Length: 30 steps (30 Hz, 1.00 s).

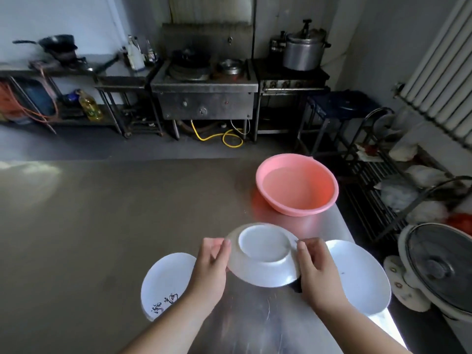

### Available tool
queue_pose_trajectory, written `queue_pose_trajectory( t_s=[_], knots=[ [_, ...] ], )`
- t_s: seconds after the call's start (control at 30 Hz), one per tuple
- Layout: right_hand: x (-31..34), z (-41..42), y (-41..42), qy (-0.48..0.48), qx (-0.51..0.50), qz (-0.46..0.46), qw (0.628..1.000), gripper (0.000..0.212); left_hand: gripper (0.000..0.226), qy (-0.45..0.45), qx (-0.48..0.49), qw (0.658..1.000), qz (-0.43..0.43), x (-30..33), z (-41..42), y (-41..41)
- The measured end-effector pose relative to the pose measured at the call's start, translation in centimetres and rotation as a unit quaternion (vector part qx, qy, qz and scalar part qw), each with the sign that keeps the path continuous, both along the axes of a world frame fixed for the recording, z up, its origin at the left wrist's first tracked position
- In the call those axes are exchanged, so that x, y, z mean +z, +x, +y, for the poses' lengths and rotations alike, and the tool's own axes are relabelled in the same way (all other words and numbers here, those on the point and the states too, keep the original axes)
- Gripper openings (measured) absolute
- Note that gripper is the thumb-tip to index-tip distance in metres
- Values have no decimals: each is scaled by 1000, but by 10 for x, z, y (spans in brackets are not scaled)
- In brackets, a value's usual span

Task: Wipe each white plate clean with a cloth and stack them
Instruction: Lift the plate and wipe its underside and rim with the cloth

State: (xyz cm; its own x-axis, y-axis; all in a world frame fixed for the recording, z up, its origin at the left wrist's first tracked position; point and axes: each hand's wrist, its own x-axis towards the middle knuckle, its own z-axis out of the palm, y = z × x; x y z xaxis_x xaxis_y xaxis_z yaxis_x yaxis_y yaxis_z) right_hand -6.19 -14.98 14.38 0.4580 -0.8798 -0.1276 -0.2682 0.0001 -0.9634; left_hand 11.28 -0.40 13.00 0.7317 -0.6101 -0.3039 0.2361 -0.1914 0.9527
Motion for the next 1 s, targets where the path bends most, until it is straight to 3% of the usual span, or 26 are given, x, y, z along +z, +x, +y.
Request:
queue_pose_trajectory(
  t_s=[0.07,0.13,0.23,0.3,0.37,0.43,0.5,0.63,0.67,0.73,0.83,1.0],
  knots=[
    [23,-6,-3,-38,34,-29,998,7,31,-93,36,990,96,20,-9,2],
    [42,-17,-6,-104,77,-7,992,9,39,-183,24,965,187,41,-19,6],
    [69,-41,-6,-316,102,133,934,15,44,-245,-19,945,217,71,-27,8],
    [89,-59,-4,-386,54,183,902,14,43,-254,-23,943,214,89,-29,7],
    [108,-72,-2,-400,14,180,898,14,44,-254,-27,946,197,101,-32,7],
    [126,-78,1,-395,-18,95,913,23,44,-257,-28,950,177,112,-33,6],
    [146,-74,7,-401,-42,-4,915,19,44,-261,-29,952,160,122,-36,2],
    [170,-60,29,-396,55,-117,909,19,42,-255,-30,955,147,136,-43,-16],
    [173,-57,34,-422,91,-101,896,29,42,-257,-30,955,147,138,-45,-21],
    [171,-53,41,-509,147,19,848,43,44,-267,-37,952,148,143,-48,-30],
    [162,-46,40,-586,150,179,776,57,48,-283,-42,946,154,150,-50,-38],
    [139,-25,8,-598,207,107,767,61,43,-303,-25,940,153,162,-49,-41]
  ],
)
